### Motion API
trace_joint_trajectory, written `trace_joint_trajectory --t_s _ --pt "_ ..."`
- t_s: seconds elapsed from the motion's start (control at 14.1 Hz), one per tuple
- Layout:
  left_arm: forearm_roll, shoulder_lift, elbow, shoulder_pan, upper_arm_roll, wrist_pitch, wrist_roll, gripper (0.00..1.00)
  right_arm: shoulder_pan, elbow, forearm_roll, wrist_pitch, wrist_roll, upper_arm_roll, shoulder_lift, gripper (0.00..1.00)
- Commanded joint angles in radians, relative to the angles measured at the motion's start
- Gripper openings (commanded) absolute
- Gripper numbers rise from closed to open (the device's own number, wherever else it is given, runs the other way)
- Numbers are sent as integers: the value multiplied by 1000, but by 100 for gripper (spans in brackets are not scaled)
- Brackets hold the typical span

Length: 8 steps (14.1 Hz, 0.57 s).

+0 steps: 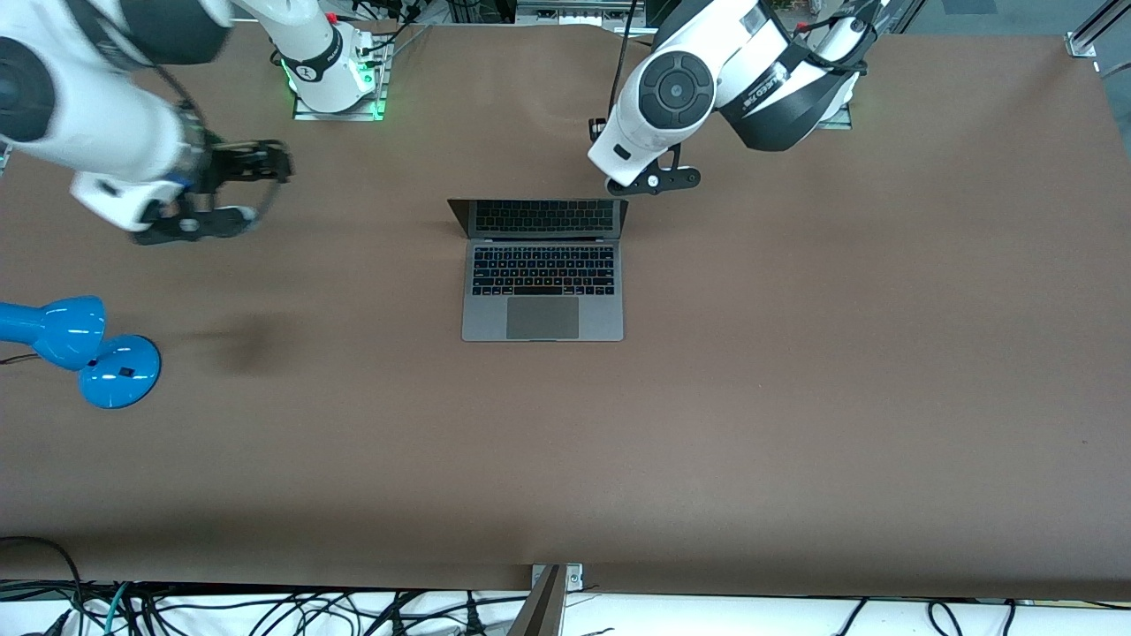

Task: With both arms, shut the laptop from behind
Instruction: 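Lower the left gripper behind the screen while the right gripper approaches it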

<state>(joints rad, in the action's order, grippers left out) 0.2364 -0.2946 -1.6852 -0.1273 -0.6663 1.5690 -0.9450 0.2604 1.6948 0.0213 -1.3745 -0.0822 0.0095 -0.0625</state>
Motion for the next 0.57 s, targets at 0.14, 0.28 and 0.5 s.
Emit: trace_joint_trajectory --t_s 0.14,0.28,0.5 --pt "3 -54 18 -48 1 57 -127 0 3 156 40 -108 -232 182 67 100" --pt "3 -73 13 -49 1 78 -127 0 3 274 55 -226 -335 260 113 100" --pt "1 -98 10 -52 4 114 -127 0 3 368 101 -331 -378 335 138 84"
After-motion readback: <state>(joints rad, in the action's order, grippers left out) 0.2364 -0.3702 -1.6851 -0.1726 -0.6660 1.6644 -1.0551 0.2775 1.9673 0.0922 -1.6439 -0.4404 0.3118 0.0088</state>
